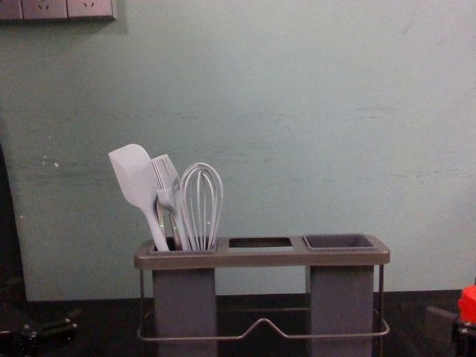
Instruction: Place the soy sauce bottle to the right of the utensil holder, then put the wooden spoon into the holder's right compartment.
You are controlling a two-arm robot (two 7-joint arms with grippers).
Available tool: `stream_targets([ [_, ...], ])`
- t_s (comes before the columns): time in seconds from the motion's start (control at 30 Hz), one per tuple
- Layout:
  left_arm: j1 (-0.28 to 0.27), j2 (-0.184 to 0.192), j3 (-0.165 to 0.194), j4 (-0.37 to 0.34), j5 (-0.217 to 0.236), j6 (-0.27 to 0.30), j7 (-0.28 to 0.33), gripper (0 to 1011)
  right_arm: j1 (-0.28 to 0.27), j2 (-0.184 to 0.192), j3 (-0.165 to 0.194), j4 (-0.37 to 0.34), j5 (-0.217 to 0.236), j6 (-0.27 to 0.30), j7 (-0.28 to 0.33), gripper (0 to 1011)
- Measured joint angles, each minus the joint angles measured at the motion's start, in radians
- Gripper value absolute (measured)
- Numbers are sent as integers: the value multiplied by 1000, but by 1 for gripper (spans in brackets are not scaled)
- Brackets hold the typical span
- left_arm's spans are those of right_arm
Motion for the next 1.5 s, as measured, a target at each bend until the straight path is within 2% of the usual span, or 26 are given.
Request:
stream_targets([
  [0.1,0,0,0,0,0,0,0,1005,-2,-6,6,0,-5,1,5,995],
  [0.27,0,0,0,0,0,0,0,1005,-5,-14,16,-1,-10,5,14,908],
  [0.83,0,0,0,0,0,0,0,1005,-12,-39,34,-6,-22,18,37,384],
  [1.17,0,0,0,0,0,0,0,1005,0,-35,58,-17,-14,26,40,381],
  [1.3,0,0,0,0,0,0,0,1005,24,-31,72,-17,-7,35,41,381],
  [1.5,0,0,0,0,0,0,0,1005,82,-29,73,18,3,50,52,381],
])
